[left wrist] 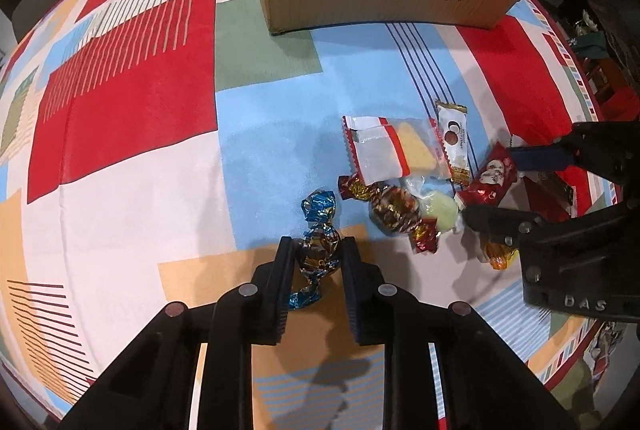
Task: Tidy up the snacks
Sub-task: 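Grasp the blue foil candy with the left gripper while the right gripper grasps the red packet, then carry the blue candy over the box with the left gripper while the right gripper carries the red packet there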
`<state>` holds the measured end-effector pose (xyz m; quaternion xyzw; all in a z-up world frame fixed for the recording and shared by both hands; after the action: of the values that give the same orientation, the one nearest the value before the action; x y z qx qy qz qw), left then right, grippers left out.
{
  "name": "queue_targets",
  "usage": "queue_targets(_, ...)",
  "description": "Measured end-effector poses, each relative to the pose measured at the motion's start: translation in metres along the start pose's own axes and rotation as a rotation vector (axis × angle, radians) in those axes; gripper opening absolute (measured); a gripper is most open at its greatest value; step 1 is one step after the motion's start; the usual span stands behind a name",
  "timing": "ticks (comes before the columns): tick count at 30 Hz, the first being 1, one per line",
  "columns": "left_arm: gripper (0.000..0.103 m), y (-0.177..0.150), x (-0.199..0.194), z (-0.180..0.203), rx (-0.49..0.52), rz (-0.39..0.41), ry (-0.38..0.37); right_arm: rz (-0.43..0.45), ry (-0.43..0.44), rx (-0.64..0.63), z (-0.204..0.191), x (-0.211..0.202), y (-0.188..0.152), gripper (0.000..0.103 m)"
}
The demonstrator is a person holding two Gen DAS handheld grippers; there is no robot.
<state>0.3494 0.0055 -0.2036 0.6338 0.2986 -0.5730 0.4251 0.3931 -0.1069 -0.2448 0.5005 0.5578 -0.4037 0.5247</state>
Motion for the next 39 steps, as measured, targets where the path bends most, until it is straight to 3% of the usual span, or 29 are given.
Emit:
queue_targets(1,0.023,0.0,0.0,0.001,0.001,0.0,-0.002,0.01,-0.013,0.002,0.002,-0.001,0.0,0.049)
queue_targets(15,0.023,0.004,-0.034,0.005,-0.007,0.057,-0.003,0.033,0.033,0.04,0.018,-0.025,-0.008,0.047)
queue_targets(39,0.023,0.041,-0.128,0.032,0.006,0.261,-0.006,0.275,0.111,0.114,0.033,-0.138,-0.002,0.048)
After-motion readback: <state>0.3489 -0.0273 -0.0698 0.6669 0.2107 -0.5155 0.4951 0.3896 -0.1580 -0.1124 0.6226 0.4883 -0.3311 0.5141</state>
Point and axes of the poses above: each gripper's, at about its wrist camera, not at the fingertips, and x roughly the way its jaws point, z to its right, y to its top, the point moved 6 cm from there along x, roughly the way its jaws point, and after that the axes turned 12 degrees about x, right-handed, at the moved point
